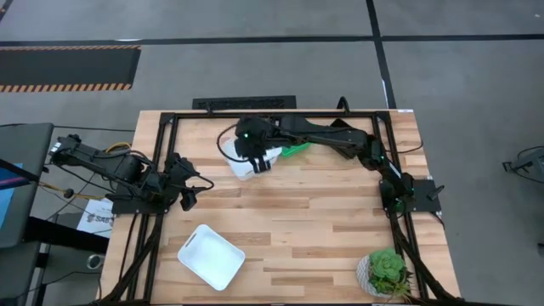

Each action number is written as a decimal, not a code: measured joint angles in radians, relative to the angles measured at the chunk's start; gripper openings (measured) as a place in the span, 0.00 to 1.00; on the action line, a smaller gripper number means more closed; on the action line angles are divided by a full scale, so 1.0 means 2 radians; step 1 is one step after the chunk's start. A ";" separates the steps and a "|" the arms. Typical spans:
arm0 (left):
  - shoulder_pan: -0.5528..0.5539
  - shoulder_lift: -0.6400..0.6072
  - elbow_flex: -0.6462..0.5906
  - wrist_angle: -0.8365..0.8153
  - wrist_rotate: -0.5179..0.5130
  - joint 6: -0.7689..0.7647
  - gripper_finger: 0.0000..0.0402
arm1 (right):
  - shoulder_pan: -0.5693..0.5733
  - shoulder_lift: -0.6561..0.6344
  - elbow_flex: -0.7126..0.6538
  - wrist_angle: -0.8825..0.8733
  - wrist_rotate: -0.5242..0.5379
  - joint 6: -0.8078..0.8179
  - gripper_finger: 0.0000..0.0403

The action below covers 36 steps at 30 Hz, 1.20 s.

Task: Stack baskets by color
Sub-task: Stack the bottom right white bin on top of the top white bin

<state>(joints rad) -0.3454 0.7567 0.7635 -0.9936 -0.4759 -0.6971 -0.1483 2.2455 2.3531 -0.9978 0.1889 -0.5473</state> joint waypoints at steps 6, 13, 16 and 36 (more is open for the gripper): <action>0.000 0.000 0.000 0.000 -0.001 0.000 0.63 | 0.009 0.033 -0.001 -0.071 -0.017 0.035 0.30; 0.000 0.000 0.000 -0.001 -0.001 -0.002 0.63 | 0.014 0.087 -0.002 -0.081 -0.021 0.038 0.30; 0.000 0.000 0.000 -0.002 -0.001 -0.002 0.63 | 0.016 0.102 -0.002 -0.088 -0.021 0.038 0.30; 0.000 0.000 0.000 -0.002 -0.004 0.001 0.63 | 0.014 0.104 -0.001 -0.082 0.008 0.045 0.02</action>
<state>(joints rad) -0.3458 0.7567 0.7635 -0.9973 -0.4831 -0.6945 -0.1205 2.4533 2.3514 -1.1625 0.2051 -0.4573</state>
